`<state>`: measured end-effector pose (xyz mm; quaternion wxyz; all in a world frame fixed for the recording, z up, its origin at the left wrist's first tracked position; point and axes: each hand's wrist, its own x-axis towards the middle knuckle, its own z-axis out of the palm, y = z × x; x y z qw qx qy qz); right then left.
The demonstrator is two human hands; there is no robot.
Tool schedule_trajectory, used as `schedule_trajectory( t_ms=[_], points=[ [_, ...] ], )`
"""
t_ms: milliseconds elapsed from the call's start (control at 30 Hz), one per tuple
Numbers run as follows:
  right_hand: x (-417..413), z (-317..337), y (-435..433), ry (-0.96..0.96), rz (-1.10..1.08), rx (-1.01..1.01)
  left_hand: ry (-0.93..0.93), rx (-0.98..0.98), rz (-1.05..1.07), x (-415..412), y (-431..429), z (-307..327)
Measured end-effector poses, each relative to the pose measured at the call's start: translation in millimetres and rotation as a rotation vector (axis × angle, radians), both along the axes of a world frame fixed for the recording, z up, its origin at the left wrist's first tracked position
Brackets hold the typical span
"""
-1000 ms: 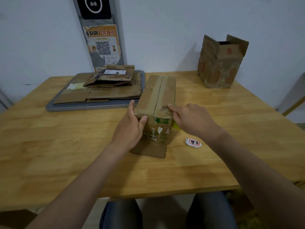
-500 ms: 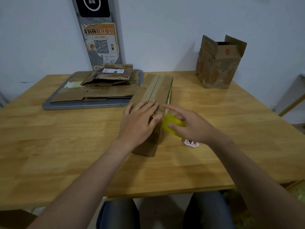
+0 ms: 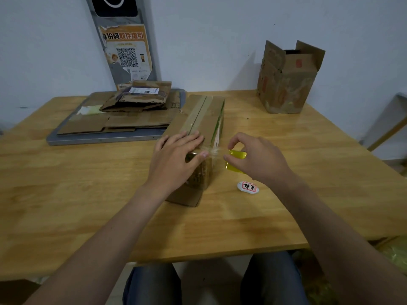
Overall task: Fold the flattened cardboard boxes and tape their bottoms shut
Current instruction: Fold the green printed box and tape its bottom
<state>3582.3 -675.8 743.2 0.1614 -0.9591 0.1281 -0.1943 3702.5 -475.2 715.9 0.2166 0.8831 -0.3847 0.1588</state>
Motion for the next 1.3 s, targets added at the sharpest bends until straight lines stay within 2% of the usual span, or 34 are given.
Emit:
schedule_trajectory(
  t_ms=[100,367,533,600,667,733,767,833,900,933,1033,1100,1233,1300],
  points=[
    [20.6,-2.1,6.6,0.049,-0.062,-0.015,-0.002,-0.009,-0.001,-0.5,-0.7,-0.2],
    [41.5,4.9,14.6,0.039,-0.016,-0.051,0.054,-0.027,-0.052,-1.5,0.7,3.8],
    [48.5,12.7,14.3,-0.042,0.250,-0.217,0.132,-0.048,-0.118,-4.5,8.3,12.3],
    [54.8,22.1,12.6,-0.007,0.372,-0.279,0.257,-0.197,-0.159,-4.7,16.4,16.3],
    [61.1,27.3,13.8,0.058,0.440,-0.256,0.339,-0.447,-0.051,-3.3,27.8,14.6],
    [64.5,25.4,19.8,0.095,0.458,-0.207,0.370,-0.571,0.248,-0.4,41.2,5.0],
    [65.1,23.2,23.2,0.094,0.461,-0.193,0.443,-0.518,0.420,0.5,48.5,-2.4],
    [65.6,20.0,27.5,0.071,0.463,-0.182,0.709,-0.267,0.641,-1.2,61.6,-21.9],
    [66.3,18.9,29.0,0.053,0.460,-0.178,0.858,-0.109,0.650,-4.7,69.9,-37.5],
    [66.5,18.6,29.6,0.048,0.458,-0.177,0.889,-0.154,0.619,-4.4,70.9,-41.3],
    [64.9,18.1,31.6,0.036,0.458,-0.189,1.023,-0.526,0.547,-4.2,65.4,-36.1],
    [63.1,17.6,31.2,0.030,0.462,-0.185,1.057,-0.661,0.522,-6.7,59.9,-30.6],
    [58.9,14.6,27.3,0.009,0.456,-0.169,1.060,-0.926,0.625,-7.6,59.6,-26.6],
    [56.8,13.1,25.5,0.001,0.450,-0.159,1.154,-1.091,0.654,-7.8,62.3,-26.4]
  ],
)
